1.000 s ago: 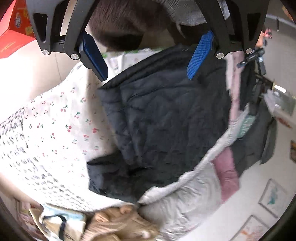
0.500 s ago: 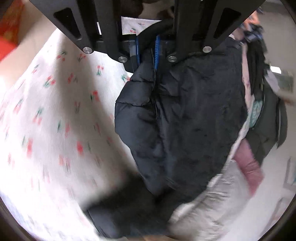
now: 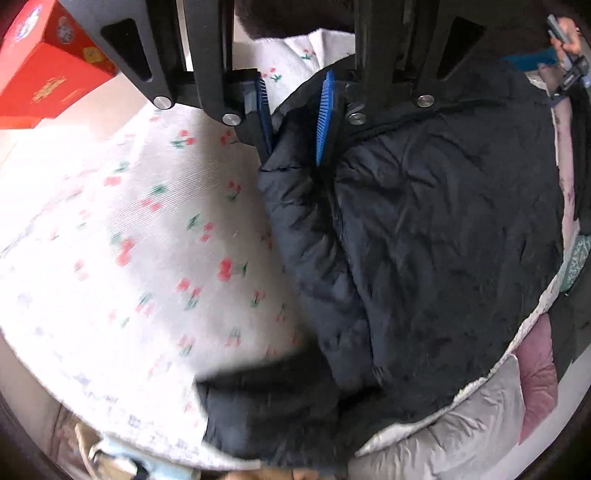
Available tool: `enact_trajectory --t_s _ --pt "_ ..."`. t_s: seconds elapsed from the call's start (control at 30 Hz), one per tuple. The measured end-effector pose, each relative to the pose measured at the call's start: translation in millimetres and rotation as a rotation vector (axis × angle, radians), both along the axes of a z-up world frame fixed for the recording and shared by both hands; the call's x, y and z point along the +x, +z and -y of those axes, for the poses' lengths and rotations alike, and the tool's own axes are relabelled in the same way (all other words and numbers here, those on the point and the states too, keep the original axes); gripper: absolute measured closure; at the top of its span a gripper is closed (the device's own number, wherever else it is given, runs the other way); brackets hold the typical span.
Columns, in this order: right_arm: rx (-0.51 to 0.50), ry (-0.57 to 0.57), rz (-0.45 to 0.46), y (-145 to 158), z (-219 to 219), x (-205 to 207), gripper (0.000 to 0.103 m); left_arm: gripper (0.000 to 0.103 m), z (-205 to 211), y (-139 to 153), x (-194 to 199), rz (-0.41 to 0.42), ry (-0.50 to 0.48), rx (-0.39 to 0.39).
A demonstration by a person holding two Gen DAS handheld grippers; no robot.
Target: Fold large clothes
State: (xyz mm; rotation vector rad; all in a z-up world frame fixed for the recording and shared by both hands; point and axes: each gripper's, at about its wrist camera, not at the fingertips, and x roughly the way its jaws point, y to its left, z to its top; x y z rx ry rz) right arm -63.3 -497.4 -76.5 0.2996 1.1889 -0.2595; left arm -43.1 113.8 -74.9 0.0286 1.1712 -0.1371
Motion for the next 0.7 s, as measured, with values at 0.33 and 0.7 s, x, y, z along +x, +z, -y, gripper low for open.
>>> enact_trajectory --t_s 0.33,0.7 --pt "-0.008 0.306 0.167 48 -132 56 0.019 0.02 85 21 45 0.157 -0.146 -0.072" --pt "-0.045 0.549 -0.002 -60 -245 77 0.019 0.016 130 -45 22 -0.045 -0.402 0.009"
